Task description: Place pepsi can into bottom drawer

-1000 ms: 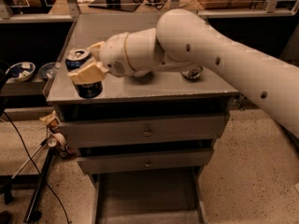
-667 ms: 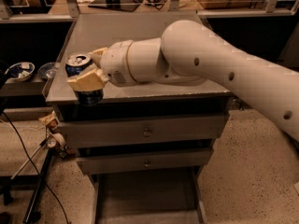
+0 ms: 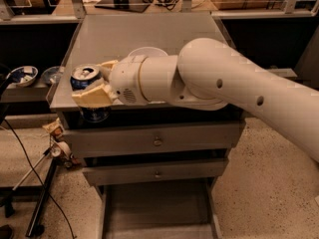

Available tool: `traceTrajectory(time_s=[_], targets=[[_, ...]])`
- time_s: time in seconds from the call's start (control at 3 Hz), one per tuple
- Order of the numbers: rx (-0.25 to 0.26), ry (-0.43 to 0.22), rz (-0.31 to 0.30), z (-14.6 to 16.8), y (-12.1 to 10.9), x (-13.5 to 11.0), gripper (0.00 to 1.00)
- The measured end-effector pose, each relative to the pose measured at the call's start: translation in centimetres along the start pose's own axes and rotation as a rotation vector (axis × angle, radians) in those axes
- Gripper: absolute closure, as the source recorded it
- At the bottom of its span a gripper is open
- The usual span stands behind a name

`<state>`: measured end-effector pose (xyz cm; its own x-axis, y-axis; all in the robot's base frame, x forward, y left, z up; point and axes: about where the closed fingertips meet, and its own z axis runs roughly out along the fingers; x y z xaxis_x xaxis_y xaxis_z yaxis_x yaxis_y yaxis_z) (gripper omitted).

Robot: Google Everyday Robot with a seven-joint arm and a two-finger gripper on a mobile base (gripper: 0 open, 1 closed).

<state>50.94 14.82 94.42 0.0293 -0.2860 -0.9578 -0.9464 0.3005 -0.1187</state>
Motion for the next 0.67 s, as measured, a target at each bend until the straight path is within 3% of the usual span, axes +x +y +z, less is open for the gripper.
traceTrajectory(time_s=[0.33, 0.67], targets=[[0.020, 0.004, -0.014, 0.2, -0.1, 0.6, 1.00], [0.057, 0.007, -0.008, -0.2, 1.1, 1.8, 1.00]])
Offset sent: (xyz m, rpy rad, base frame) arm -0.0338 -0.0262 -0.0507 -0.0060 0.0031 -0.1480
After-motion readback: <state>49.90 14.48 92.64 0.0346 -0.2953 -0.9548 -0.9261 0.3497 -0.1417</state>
